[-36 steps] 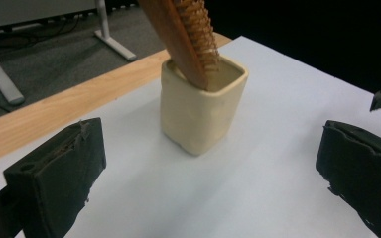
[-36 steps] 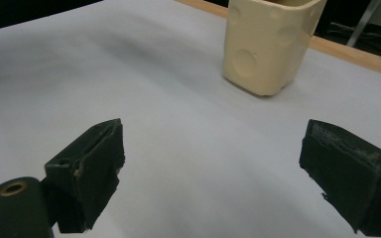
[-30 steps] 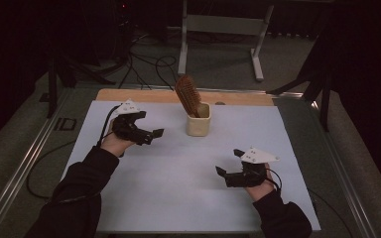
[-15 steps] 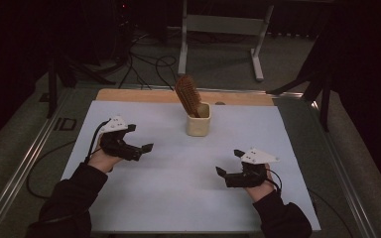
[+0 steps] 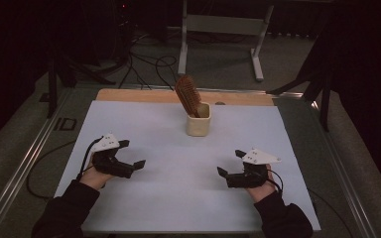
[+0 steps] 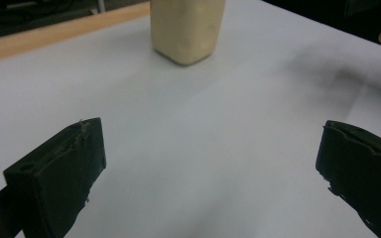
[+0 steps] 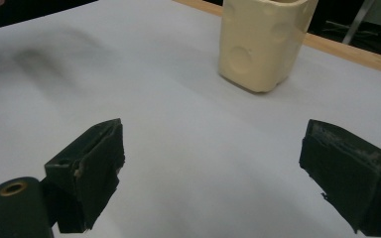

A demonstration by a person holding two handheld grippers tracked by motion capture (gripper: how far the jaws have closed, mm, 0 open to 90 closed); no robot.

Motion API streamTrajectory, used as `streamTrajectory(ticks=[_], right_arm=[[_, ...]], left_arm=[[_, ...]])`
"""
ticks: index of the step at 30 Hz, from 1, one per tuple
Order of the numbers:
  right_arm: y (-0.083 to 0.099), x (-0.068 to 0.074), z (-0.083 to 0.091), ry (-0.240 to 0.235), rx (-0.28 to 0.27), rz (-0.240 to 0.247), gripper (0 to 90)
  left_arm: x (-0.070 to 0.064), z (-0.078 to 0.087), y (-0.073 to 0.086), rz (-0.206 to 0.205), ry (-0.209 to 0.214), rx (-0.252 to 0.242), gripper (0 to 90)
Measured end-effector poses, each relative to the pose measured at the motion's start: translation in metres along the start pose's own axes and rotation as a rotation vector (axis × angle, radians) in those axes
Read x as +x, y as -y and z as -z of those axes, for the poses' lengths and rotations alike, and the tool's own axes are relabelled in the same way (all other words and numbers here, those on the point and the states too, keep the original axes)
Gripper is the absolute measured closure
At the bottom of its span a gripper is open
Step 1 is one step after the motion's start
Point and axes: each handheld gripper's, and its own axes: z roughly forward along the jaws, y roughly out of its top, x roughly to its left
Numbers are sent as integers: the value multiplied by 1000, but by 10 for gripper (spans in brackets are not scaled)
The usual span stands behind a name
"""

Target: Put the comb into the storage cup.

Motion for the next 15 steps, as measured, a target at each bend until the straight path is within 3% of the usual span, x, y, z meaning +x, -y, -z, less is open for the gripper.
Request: streamTrajectory(ticks=[9,15], right_arm=[[3,-2,2,-9,-2,13,98],[8,-4,6,-40,-6,9,98]], left_arm=[[-3,10,28,5,-21,7,0],[-4,19,44,6,-30,10,0]])
